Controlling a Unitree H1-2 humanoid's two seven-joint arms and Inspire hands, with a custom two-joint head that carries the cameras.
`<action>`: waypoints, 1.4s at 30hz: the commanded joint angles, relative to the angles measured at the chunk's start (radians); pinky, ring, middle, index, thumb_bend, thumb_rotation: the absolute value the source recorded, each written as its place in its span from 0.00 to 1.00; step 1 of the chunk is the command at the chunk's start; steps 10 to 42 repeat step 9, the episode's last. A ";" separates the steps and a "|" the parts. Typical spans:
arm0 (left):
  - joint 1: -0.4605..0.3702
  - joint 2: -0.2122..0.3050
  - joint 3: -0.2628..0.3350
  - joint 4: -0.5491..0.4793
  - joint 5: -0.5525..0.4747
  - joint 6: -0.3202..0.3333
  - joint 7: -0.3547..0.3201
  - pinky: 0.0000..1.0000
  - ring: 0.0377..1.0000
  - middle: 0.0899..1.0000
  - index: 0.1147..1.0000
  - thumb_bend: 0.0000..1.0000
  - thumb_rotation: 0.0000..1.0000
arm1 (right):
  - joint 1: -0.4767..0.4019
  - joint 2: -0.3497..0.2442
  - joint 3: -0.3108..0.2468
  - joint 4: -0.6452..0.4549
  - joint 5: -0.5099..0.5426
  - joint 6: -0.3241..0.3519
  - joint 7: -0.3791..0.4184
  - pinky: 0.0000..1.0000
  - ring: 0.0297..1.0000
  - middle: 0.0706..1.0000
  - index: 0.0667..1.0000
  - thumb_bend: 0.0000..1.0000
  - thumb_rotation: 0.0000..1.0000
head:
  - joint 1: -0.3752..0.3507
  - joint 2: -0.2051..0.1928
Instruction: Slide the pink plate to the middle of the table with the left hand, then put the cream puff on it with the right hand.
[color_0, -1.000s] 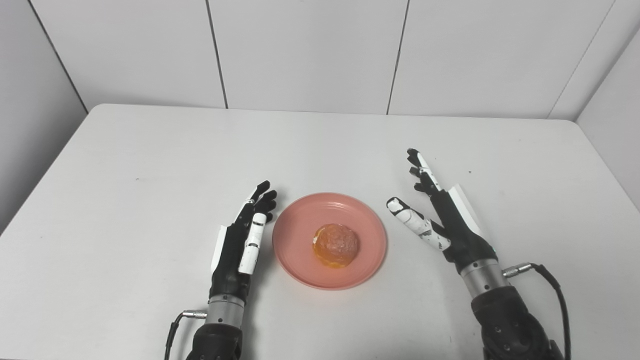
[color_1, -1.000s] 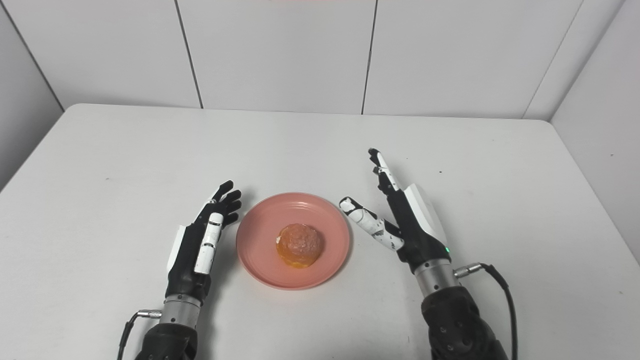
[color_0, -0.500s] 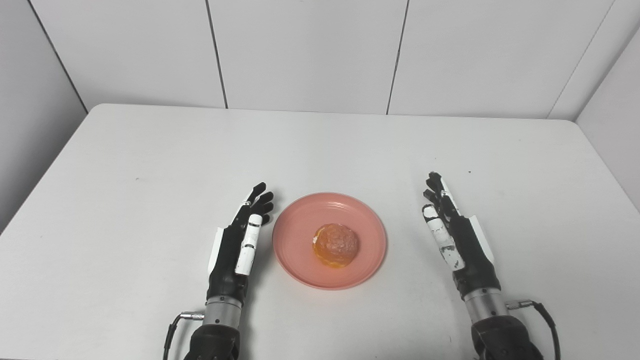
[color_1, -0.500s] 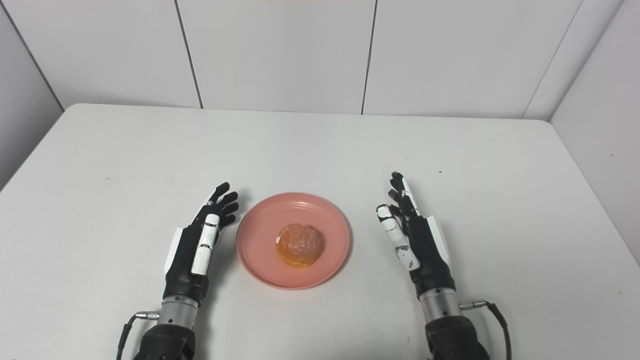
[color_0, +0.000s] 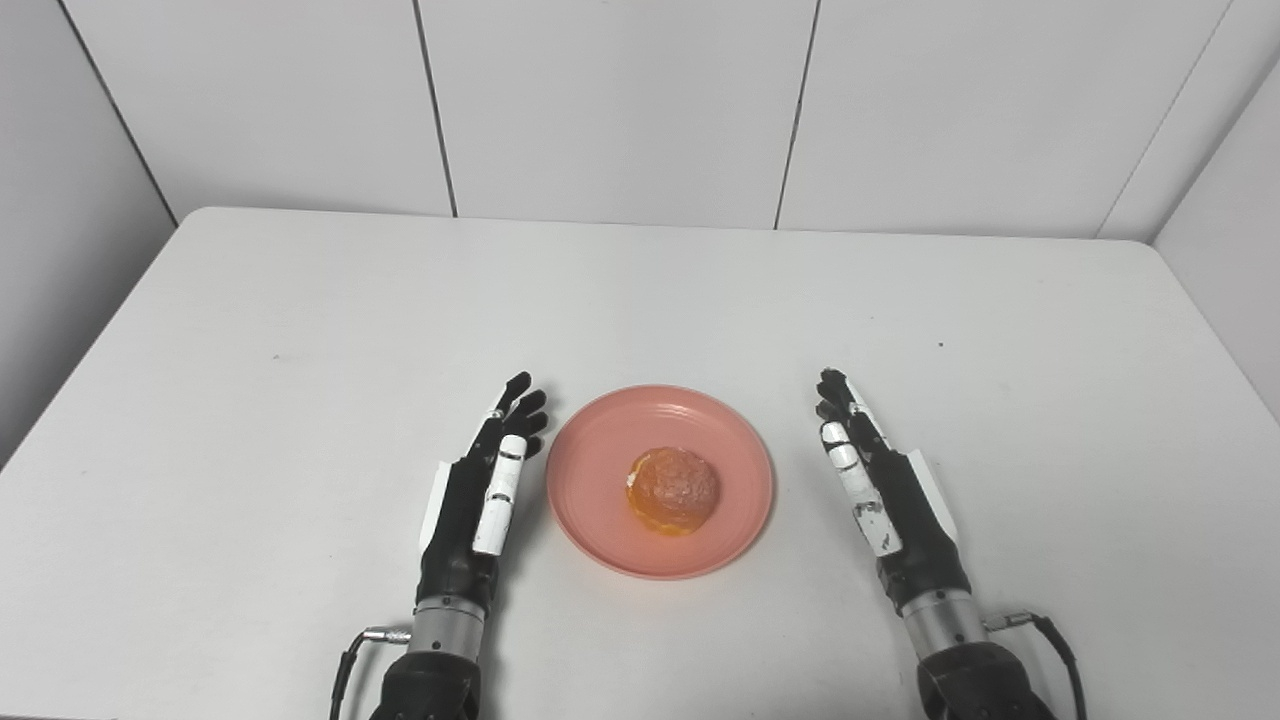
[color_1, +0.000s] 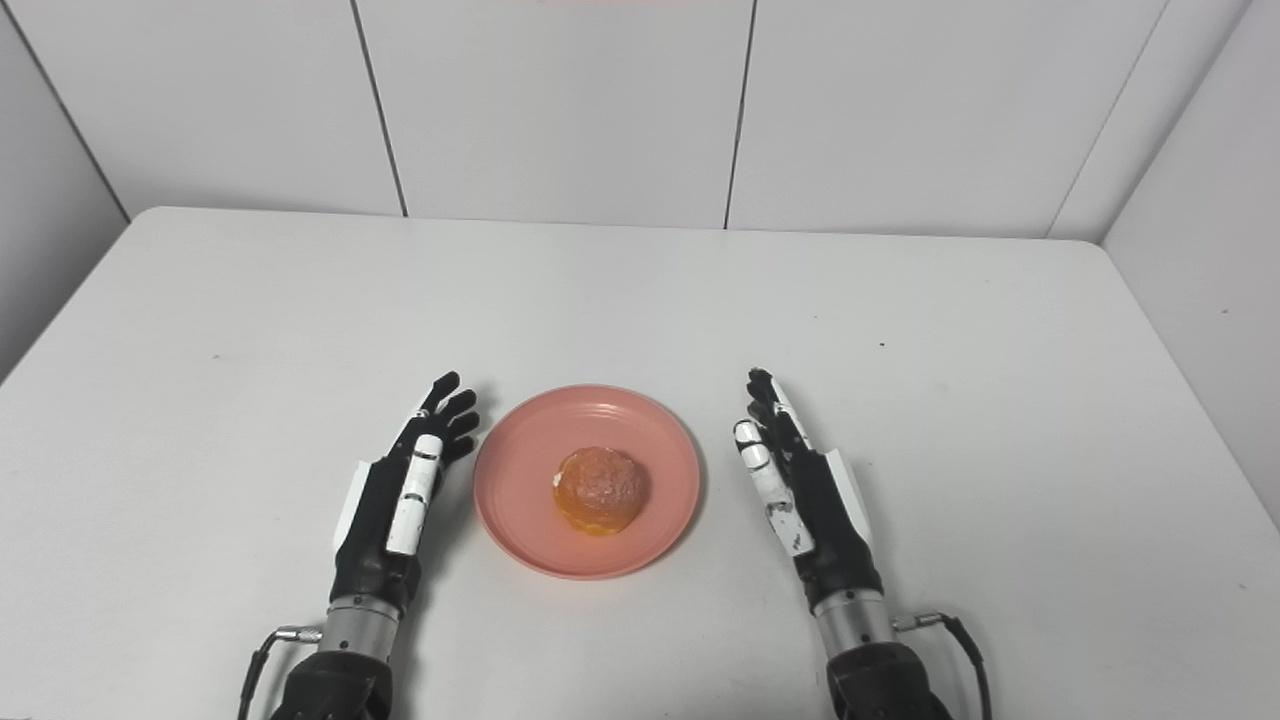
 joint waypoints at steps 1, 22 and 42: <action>0.030 0.011 -0.001 -0.016 -0.005 -0.038 -0.009 0.88 0.88 0.89 0.88 0.49 1.00 | -0.012 0.010 0.005 -0.037 0.017 -0.008 0.007 0.94 0.95 0.96 0.96 0.25 1.00 | 0.002 0.000; 0.038 0.012 -0.006 -0.027 -0.005 -0.035 -0.012 0.88 0.88 0.89 0.88 0.50 1.00 | -0.004 0.014 0.011 -0.062 0.033 0.005 0.018 0.94 0.96 0.97 0.96 0.24 1.00 | 0.002 -0.002; 0.038 0.012 -0.006 -0.027 -0.005 -0.035 -0.012 0.88 0.88 0.89 0.88 0.50 1.00 | -0.004 0.014 0.011 -0.062 0.033 0.005 0.018 0.94 0.96 0.97 0.96 0.24 1.00 | 0.002 -0.002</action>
